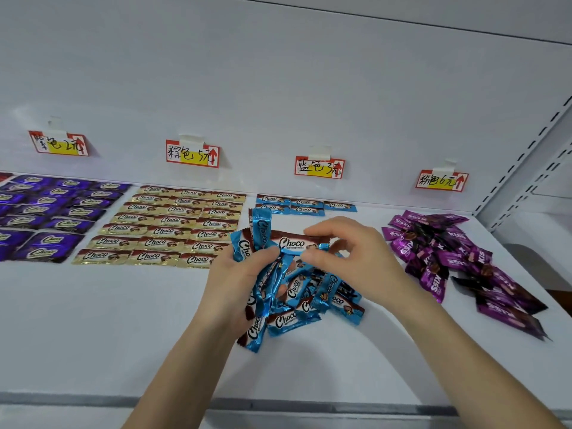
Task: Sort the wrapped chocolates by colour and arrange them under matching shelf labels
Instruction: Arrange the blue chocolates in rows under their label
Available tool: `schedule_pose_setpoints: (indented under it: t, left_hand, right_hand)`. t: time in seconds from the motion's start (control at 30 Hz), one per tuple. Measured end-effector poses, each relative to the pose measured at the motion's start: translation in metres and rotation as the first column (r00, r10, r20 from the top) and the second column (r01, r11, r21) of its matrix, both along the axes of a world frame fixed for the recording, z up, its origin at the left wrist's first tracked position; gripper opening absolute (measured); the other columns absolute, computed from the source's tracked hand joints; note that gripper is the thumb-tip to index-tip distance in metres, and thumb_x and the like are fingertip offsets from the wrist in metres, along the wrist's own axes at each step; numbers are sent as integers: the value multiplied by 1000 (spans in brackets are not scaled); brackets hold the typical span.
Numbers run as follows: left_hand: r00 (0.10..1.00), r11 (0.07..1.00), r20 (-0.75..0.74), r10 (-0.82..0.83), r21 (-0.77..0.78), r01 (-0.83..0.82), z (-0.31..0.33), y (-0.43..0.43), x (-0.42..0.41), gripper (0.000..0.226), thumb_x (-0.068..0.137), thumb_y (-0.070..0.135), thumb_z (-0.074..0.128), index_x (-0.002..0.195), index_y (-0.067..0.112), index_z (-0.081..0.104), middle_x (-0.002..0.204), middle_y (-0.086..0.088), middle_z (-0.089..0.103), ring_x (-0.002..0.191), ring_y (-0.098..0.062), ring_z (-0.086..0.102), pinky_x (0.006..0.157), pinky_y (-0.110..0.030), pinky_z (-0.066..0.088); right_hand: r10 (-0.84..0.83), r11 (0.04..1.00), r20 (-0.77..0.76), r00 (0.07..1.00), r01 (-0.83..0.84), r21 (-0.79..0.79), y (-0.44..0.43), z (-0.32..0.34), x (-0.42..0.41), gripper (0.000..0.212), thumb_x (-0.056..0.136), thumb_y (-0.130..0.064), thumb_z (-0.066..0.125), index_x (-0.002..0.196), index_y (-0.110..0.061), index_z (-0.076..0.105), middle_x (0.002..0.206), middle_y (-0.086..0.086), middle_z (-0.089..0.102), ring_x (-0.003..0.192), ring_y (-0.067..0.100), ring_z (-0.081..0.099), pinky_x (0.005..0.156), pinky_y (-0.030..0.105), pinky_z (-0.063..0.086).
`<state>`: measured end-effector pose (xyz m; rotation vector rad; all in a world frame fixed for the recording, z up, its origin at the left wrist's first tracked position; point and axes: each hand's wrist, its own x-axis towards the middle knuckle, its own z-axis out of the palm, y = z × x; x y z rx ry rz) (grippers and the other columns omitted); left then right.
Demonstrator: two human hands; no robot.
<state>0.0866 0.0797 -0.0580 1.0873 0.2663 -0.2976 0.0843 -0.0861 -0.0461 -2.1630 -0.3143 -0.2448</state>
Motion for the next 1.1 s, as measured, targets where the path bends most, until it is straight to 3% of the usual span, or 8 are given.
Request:
schedule_pose_setpoints:
  t: [0.1,0.2,0.3,0.4,0.53,0.63,0.8,1.1]
  left_hand:
    - [1000,999,-16,-24,21,24,-1,-8,2,12,82,7,67,92,9,61,75,-15,73,61,-29,71,42,-31,54]
    - [997,999,-50,-53,12,53,-1,-18,5,9,84,11,66,92,11,62,77,-13,73,65,-24,72,43,-30,55]
    - [985,995,-155,-76,-77,65,0,-24,11,13,86,15,63,98,9,62,81,-13,74,71,-20,72,41,-23,51]
    - [972,989,-208,-108,-125,83,0,-27,14,18,87,16,61,102,5,63,82,-15,73,69,-19,72,39,-22,50]
    - [971,987,-214,-109,-136,81,-3,-30,17,16,88,17,59,97,5,64,80,-14,74,65,-18,72,38,-20,49]
    - [977,991,-195,-86,-116,64,-4,-31,20,16,89,17,59,98,5,64,80,-13,74,66,-18,72,38,-20,49]
    - [981,993,-185,-61,-108,41,-4,-34,24,15,89,17,59,98,5,63,79,-13,73,66,-18,72,38,-20,49]
    - [983,993,-177,-52,-116,32,-4,-33,27,15,89,17,59,98,7,63,80,-13,74,70,-18,72,39,-20,49]
  right_hand:
    - [1,987,-24,1000,-5,-160,-10,0,4,26,75,-31,72,100,-32,65,91,-24,57,86,-10,53,73,6,42]
    - [-25,989,-54,998,17,-148,-29,-1,22,22,81,-23,68,103,-22,68,84,-22,61,75,-9,55,70,6,43]
    - [-204,978,-108,973,197,-69,-63,-5,55,17,86,-15,62,102,-14,67,88,-4,67,75,7,57,70,23,46]
    - [-354,914,-138,925,311,-260,-92,-22,89,17,89,-12,56,102,-6,66,101,12,66,81,16,52,71,27,38]
    - [-363,836,-147,920,252,-488,-99,-46,113,20,91,-19,54,106,-9,63,111,10,62,85,15,49,70,25,36]
    - [-392,736,26,920,330,-591,-94,-54,111,25,93,-23,50,113,-10,58,107,12,56,89,21,49,69,29,37]
    - [-251,734,85,964,247,-632,-80,-65,92,31,97,-29,38,114,-15,59,107,8,55,98,24,47,70,33,39]
    - [-287,725,54,956,254,-640,-79,-68,102,36,97,-29,34,117,-12,58,119,10,52,109,26,43,82,35,40]
